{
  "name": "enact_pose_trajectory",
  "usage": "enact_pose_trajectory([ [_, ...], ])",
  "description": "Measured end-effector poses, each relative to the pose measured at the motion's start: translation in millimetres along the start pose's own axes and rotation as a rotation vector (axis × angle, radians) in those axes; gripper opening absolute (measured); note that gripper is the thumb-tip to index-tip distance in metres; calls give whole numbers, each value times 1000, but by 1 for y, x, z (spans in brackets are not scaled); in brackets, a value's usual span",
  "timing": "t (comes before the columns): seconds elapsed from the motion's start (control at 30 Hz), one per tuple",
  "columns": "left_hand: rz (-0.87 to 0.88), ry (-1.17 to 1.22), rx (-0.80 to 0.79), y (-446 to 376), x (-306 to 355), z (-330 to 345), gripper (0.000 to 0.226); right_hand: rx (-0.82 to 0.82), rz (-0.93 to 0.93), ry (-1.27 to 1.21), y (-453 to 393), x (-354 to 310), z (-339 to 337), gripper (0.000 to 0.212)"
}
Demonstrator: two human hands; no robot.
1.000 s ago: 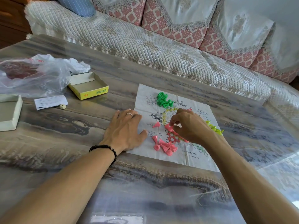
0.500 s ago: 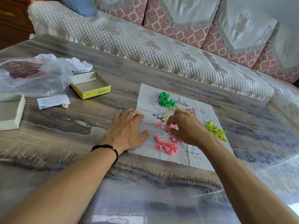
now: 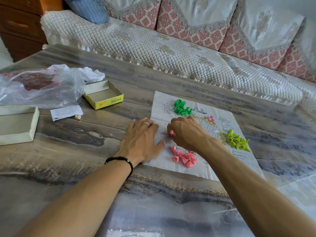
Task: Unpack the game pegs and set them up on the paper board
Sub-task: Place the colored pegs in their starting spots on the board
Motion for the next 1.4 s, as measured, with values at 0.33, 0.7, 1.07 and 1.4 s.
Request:
enact_pose_trajectory([
  [0.33, -3, -1, -15, 0, 0, 0, 63, 249, 279, -465, 33, 41, -35, 4],
  [0.7, -11, 19, -23, -1, -1, 1, 62, 168, 339, -463, 85, 65, -23, 4],
  [1.07, -3, 8, -12, -2, -1, 1, 63, 106, 286, -262, 69, 57, -5, 11],
  [1.4, 13, 1, 15, -1, -1, 0, 62, 95, 299, -269, 65, 55, -5, 13],
])
Point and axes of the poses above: each hand's wrist, its own y-axis away from the middle knuckle, its own z-axis out of the palm, x = y × z, the point moved 7 cm from there along -y, towards the middle knuckle, and after that the axes turned 6 degrees about -y, right-handed, at the moved point
